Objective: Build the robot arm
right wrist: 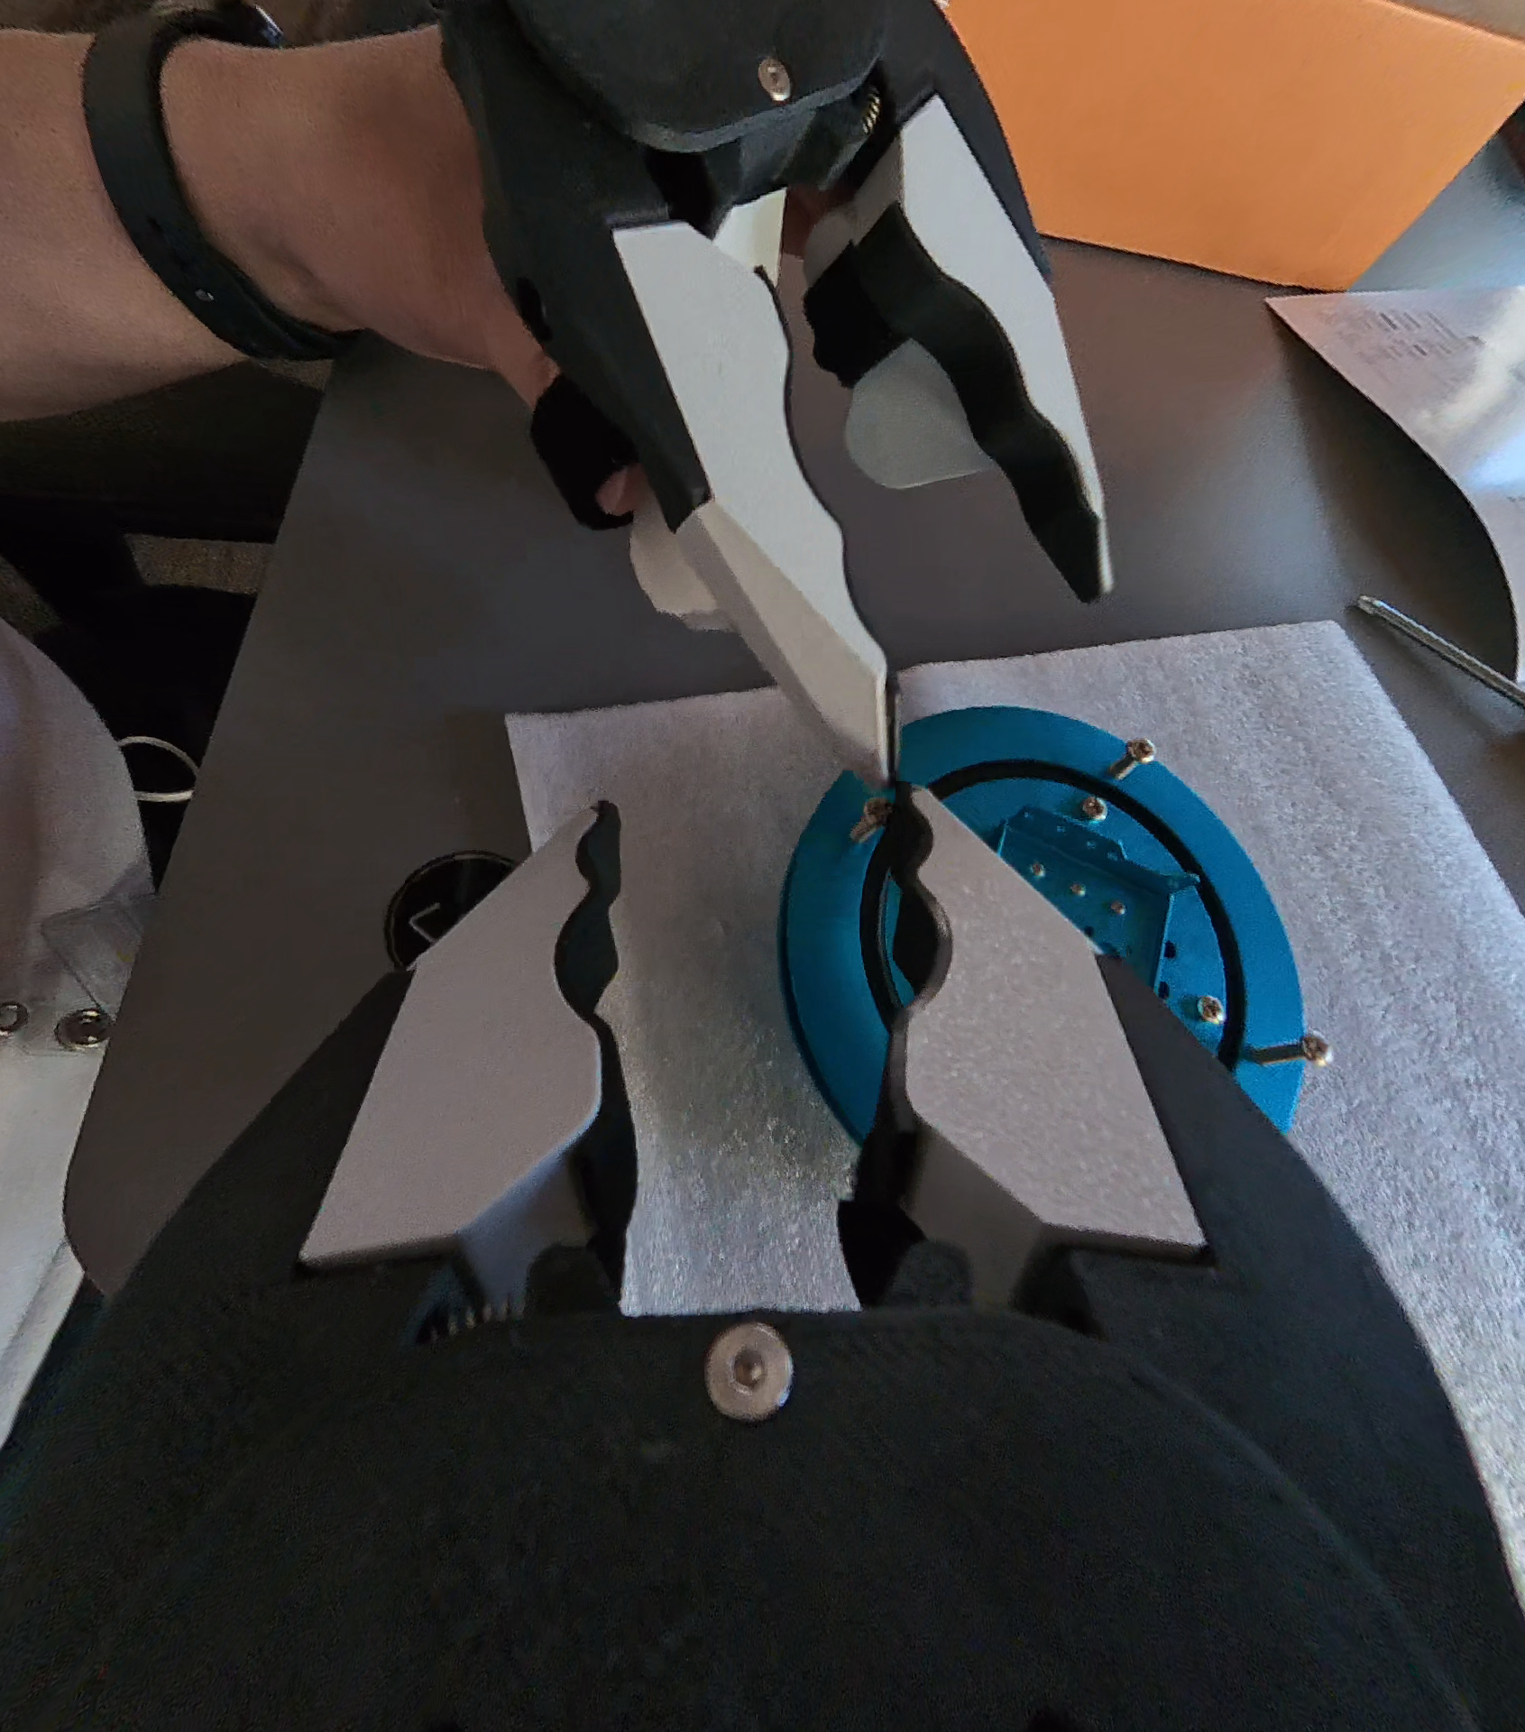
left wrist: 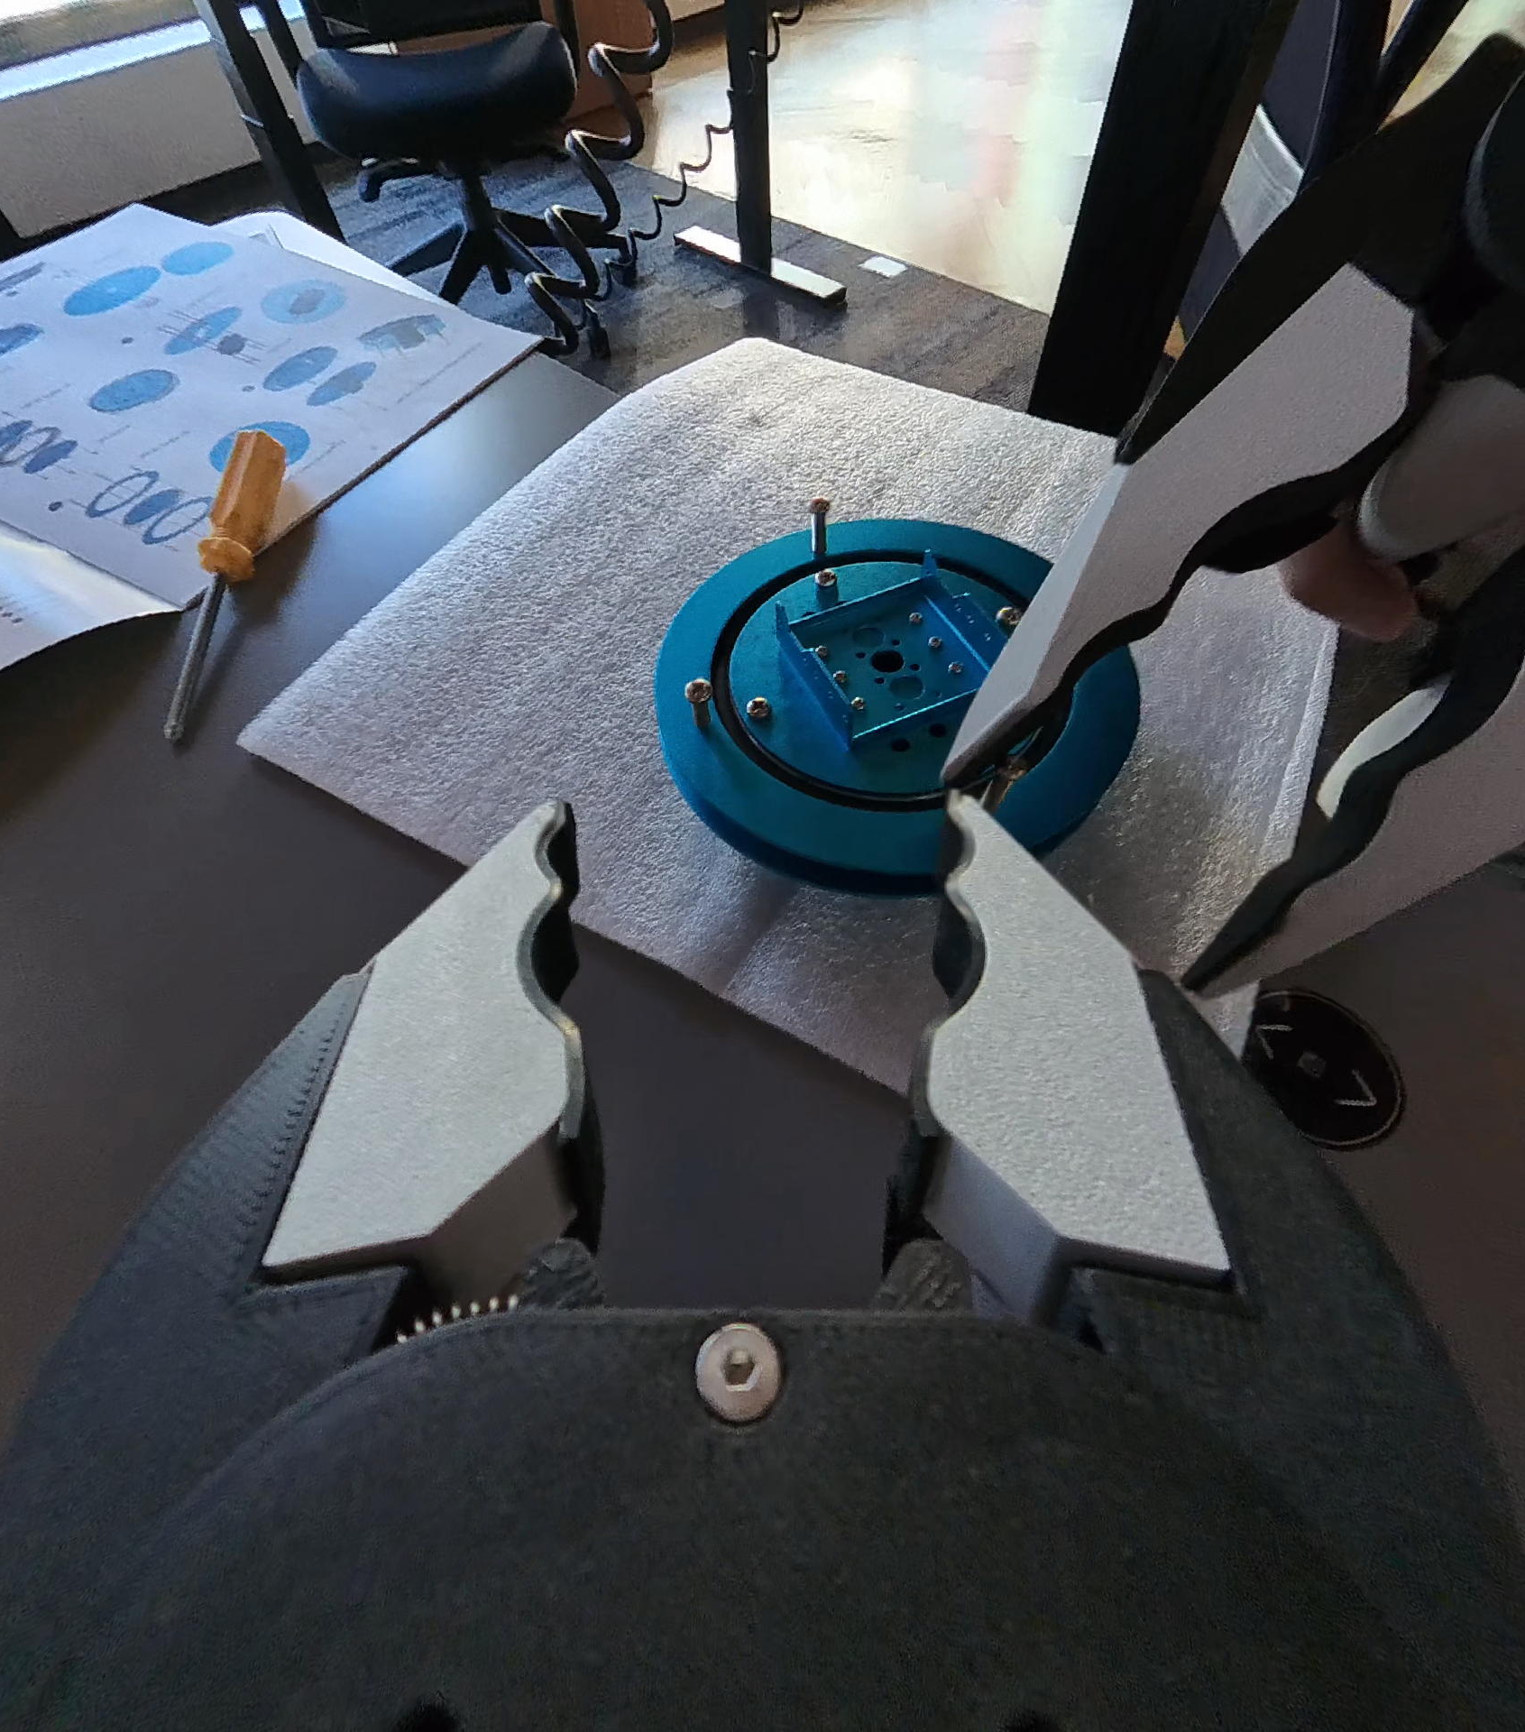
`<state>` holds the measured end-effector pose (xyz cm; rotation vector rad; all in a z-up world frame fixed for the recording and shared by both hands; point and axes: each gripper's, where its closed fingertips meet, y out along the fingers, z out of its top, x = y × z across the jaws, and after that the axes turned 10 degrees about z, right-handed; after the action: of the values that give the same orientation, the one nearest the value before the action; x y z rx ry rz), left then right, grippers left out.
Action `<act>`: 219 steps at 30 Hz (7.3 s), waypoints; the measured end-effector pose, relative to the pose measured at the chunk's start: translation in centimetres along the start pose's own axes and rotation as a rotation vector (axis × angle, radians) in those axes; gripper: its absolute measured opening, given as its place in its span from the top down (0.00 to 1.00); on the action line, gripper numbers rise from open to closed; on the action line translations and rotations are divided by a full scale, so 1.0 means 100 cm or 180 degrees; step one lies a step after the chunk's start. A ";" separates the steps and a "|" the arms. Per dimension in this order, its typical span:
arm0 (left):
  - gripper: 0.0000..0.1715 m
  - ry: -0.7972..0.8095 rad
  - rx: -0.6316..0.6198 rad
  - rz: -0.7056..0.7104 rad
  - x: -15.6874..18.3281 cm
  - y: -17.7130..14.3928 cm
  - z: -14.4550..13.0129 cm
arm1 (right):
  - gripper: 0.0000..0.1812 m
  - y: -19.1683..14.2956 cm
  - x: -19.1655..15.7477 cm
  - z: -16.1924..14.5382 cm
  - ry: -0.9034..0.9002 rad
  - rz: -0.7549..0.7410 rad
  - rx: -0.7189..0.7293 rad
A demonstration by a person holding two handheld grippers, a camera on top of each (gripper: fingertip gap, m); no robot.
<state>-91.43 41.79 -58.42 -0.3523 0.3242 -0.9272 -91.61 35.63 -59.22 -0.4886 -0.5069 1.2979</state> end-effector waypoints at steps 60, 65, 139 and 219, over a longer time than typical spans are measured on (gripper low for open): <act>0.55 -0.0012 0.0049 -0.0017 -0.001 -0.002 0.001 | 0.66 -0.002 0.002 -0.002 0.0045 -0.0146 -0.0047; 0.54 0.0013 0.0067 -0.0051 0.003 -0.001 0.006 | 0.62 0.007 0.001 0.005 -0.0055 -0.0104 -0.0076; 0.91 0.1868 -0.0317 -0.0705 0.009 0.010 0.075 | 0.94 -0.102 0.079 0.042 0.0035 0.0117 0.0528; 0.91 -0.0896 -0.0294 -0.2266 0.005 0.027 0.056 | 0.93 -0.062 0.080 0.042 -0.0802 -0.1280 -0.1059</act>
<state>-86.89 43.76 -54.58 -0.6994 -0.0317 -1.5394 -87.83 42.46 -51.53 -0.4689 -0.9892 0.8925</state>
